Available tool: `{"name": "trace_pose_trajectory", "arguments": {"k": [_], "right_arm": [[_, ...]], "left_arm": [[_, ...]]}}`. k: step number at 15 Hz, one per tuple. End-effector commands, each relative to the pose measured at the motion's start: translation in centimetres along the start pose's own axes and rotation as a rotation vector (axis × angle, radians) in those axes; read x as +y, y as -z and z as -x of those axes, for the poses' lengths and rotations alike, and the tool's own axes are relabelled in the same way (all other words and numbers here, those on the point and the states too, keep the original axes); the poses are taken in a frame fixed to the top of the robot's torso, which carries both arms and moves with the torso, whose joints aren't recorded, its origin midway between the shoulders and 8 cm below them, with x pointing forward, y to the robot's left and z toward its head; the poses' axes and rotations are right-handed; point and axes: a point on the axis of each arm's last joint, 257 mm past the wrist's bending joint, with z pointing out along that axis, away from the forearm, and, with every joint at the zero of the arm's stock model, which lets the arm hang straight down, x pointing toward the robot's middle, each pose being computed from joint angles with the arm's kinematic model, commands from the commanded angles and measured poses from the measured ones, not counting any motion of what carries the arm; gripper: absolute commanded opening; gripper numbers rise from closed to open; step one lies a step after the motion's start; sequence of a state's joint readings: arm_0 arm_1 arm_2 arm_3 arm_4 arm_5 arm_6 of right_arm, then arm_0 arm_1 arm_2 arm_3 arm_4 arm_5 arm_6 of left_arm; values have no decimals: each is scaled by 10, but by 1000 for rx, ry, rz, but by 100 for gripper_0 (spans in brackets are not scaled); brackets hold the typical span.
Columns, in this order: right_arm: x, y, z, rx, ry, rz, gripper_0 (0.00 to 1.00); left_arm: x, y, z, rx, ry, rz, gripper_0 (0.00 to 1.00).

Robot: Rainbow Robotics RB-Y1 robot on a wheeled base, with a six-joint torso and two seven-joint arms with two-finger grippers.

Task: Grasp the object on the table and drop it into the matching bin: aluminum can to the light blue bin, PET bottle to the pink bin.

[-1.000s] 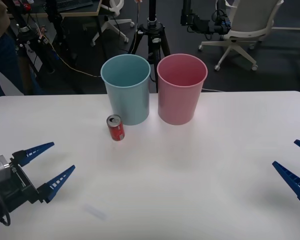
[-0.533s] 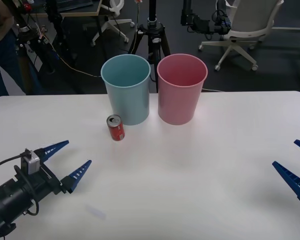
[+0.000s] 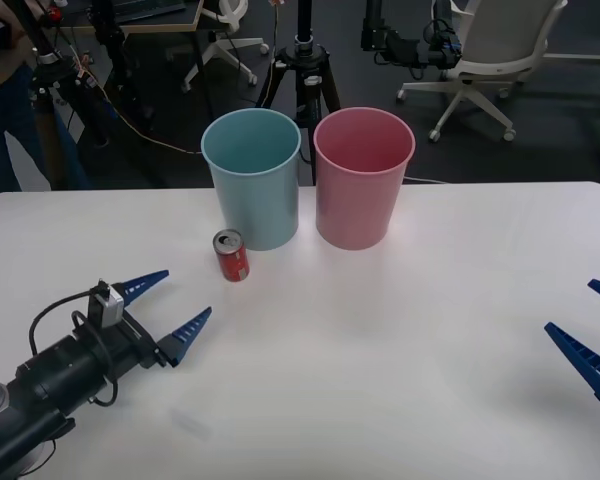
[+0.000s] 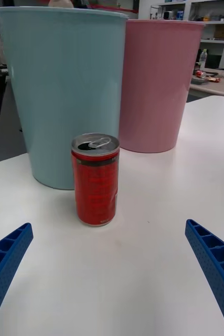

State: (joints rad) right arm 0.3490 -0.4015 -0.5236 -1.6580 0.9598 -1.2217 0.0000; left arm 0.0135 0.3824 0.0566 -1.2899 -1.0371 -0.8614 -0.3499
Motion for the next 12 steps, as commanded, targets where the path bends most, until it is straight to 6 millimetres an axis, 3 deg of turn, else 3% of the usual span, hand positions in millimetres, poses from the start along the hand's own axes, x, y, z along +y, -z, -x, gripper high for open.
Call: {"name": "trace_pose_trajectory", "arguments": {"k": [1, 4, 12], "right_arm": [[0, 0, 0, 0, 0, 0, 100], [0, 0, 0, 0, 0, 0, 100], [0, 0, 0, 0, 0, 0, 100]], "left_arm": [[1, -18, -2, -2, 14, 19, 100], [2, -40, -6, 0, 34, 16, 100], [5, -76, -5, 3, 36, 34, 100]]}}
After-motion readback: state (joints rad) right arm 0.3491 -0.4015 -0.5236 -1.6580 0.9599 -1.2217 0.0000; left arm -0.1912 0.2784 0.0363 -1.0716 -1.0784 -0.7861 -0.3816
